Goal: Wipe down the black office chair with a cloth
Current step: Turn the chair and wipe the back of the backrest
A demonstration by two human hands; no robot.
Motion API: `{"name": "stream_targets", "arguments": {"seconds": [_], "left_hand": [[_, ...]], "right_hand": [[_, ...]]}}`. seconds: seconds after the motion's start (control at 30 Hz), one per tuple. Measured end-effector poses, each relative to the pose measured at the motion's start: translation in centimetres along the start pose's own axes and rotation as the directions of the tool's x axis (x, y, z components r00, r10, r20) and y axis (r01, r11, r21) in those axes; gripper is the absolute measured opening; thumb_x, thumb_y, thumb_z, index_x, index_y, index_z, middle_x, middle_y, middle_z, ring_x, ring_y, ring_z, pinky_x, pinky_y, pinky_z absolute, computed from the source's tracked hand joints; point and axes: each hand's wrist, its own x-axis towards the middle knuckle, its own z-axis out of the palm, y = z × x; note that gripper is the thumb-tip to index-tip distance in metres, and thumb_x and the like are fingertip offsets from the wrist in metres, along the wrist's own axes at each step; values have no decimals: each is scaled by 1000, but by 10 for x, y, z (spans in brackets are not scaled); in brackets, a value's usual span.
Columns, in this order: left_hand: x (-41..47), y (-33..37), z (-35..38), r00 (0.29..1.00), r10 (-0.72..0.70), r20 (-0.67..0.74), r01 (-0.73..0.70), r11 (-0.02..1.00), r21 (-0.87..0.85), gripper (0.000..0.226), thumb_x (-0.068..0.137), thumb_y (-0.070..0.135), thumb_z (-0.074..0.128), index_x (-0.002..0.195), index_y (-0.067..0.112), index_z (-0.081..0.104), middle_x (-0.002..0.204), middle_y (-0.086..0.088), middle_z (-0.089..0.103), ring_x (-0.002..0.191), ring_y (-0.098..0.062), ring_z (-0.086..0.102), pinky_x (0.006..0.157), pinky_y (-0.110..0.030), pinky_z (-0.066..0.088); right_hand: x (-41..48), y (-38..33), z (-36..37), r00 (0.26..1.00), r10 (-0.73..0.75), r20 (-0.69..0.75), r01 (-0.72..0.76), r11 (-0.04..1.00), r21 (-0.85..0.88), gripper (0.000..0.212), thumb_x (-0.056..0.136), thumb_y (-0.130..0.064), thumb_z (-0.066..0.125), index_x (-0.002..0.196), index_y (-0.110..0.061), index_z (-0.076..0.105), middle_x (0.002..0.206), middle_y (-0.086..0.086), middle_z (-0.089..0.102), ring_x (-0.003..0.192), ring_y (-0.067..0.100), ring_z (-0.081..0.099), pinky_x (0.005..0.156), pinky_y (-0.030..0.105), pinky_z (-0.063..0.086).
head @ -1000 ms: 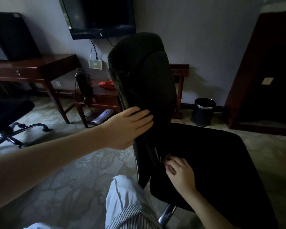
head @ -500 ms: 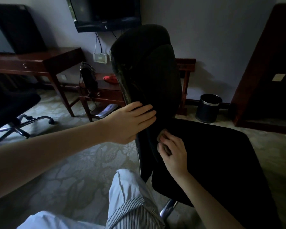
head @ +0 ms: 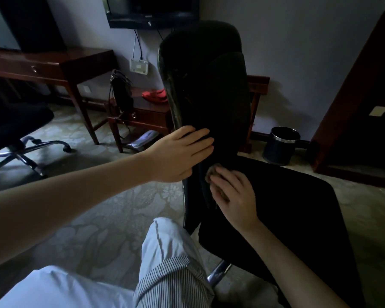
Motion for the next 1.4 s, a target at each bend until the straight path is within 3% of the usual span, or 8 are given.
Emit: {"name": "stream_targets", "arguments": {"seconds": [0.43, 0.63, 0.73, 0.83, 0.93, 1.03, 1.2, 1.4], "left_hand": [[-6, 2, 11, 994, -39, -101, 42, 999, 27, 60, 80, 35, 54, 134, 9, 50, 138, -8, 51, 133, -27, 40, 110, -41, 18], [-16, 16, 18, 938, -173, -301, 67, 941, -331, 48, 82, 18, 46, 130, 12, 50, 136, -7, 52, 127, -23, 39, 107, -38, 26], [-34, 72, 25, 793, -531, -299, 223, 710, -668, 39, 80, 14, 46, 119, 14, 48, 124, -3, 47, 112, -23, 44, 96, -35, 35], [-29, 147, 21, 669, -740, 66, 304, 191, -933, 39, 80, 18, 45, 119, 18, 43, 117, 7, 39, 112, -13, 40, 97, -34, 35], [-2, 182, 5, 508, -668, 543, 282, -467, -838, 44, 84, 40, 41, 126, 30, 35, 127, 17, 35, 122, 3, 35, 108, -27, 31], [28, 184, -14, 432, -487, 759, 59, -824, -563, 35, 98, 35, 39, 132, 28, 33, 128, 7, 48, 116, 4, 48, 99, -14, 39], [52, 174, -14, 246, -462, 852, -185, -886, -426, 13, 96, 22, 51, 109, 22, 48, 98, -1, 62, 90, -7, 61, 81, -22, 49], [52, 169, -5, -97, -768, 633, 7, -636, -771, 32, 85, 37, 56, 115, 28, 47, 112, 2, 55, 106, -10, 54, 93, -27, 43]], "right_hand": [[-66, 10, 22, 931, -131, 341, 214, 952, -220, 28, 81, -12, 51, 98, -17, 73, 110, -7, 68, 91, 22, 48, 76, 38, 45], [-56, -11, 18, 918, 177, 354, -147, 983, -110, 26, 85, -23, 50, 96, -18, 73, 106, -6, 69, 89, 18, 56, 74, 33, 50], [-22, -20, 7, 865, 432, 257, -465, 882, 81, 30, 87, -28, 49, 99, -10, 70, 107, -1, 66, 97, 13, 55, 89, 21, 38], [4, -25, 0, 709, 646, 281, -704, 675, 223, 32, 87, -32, 51, 101, -8, 67, 103, -7, 60, 98, 12, 57, 88, 18, 39], [16, -31, -4, 559, 739, 376, -829, 493, 265, 12, 93, -19, 56, 103, -16, 63, 102, -8, 59, 99, 7, 58, 88, 16, 44], [22, -37, -15, 396, 756, 522, -909, 241, 341, 19, 99, -23, 44, 109, -19, 60, 106, -4, 63, 98, 3, 59, 83, 14, 46], [31, -20, -30, 320, 614, 721, -947, 210, 242, 34, 101, -37, 34, 121, -27, 60, 109, -14, 61, 103, -3, 56, 90, 11, 43], [62, 3, -29, 589, 541, 600, -724, 683, 95, 58, 84, -44, 58, 137, -23, 45, 135, -2, 51, 128, 16, 44, 108, 40, 35]]}}
